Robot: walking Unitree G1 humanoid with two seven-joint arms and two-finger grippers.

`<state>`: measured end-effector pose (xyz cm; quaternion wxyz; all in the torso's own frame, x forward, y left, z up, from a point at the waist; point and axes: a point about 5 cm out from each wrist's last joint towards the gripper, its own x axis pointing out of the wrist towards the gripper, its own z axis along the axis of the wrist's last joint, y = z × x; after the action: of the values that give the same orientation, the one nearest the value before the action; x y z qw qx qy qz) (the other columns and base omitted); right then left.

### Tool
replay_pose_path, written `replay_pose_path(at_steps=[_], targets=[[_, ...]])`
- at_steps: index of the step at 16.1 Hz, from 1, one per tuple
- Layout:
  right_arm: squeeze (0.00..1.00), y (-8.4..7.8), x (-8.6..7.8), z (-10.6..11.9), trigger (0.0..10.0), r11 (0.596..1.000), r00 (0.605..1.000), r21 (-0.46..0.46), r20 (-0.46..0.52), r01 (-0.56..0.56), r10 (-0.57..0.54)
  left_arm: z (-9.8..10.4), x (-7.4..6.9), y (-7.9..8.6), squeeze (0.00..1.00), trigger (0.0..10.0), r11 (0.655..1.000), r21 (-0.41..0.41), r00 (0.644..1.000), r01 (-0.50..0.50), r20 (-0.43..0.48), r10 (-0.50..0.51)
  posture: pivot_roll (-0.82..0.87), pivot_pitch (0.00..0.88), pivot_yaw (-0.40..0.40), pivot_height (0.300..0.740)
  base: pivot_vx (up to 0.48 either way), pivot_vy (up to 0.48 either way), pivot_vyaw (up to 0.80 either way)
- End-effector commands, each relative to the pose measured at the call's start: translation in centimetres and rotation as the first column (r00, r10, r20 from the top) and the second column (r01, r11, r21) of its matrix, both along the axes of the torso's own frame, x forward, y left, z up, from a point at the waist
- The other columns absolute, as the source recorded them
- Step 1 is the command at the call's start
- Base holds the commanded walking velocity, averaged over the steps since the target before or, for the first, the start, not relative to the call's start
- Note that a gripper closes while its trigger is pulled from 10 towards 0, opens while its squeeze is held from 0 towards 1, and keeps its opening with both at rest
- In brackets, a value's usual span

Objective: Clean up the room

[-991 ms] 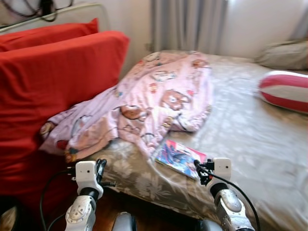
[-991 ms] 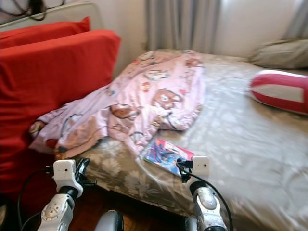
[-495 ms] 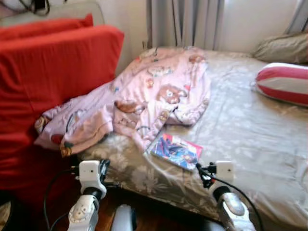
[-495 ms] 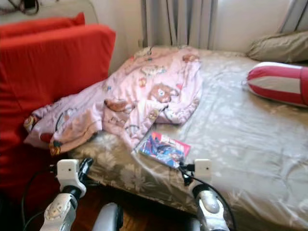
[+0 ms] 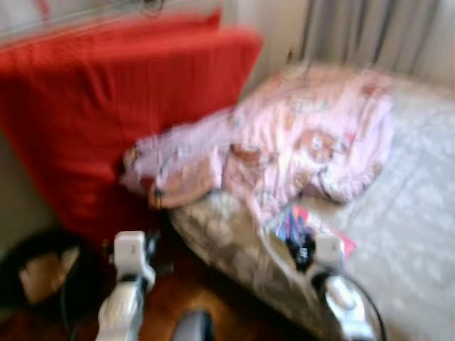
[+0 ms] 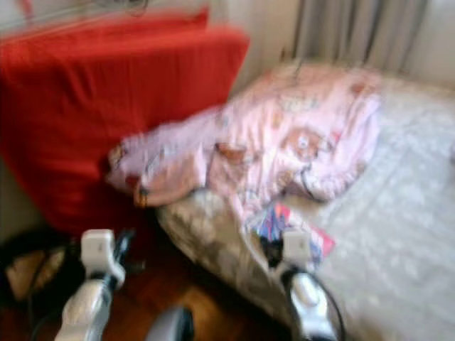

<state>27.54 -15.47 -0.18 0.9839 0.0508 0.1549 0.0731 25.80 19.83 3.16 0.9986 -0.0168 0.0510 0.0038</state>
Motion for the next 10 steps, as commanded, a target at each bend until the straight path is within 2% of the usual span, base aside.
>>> replay_pose_path(at_steps=[1,10], targets=[[0.00,-0.29,0.00,-0.04,10.0,1.000,1.000,0.003,-0.003,0.016,-0.016,0.25,0.28,-0.10,0.00,10.0,1.000,0.000,1.000,0.006,0.004,-0.006,0.05,0.000,0.034,0.609,0.000,0.000,0.00],[0.00,-1.14,-0.02,-0.24,10.0,0.994,0.995,-0.022,-0.017,0.103,-0.103,0.31,0.47,-0.81,0.00,10.0,0.999,-0.021,0.999,0.050,0.006,-0.050,0.05,0.000,0.034,0.609,0.000,0.000,0.00]])
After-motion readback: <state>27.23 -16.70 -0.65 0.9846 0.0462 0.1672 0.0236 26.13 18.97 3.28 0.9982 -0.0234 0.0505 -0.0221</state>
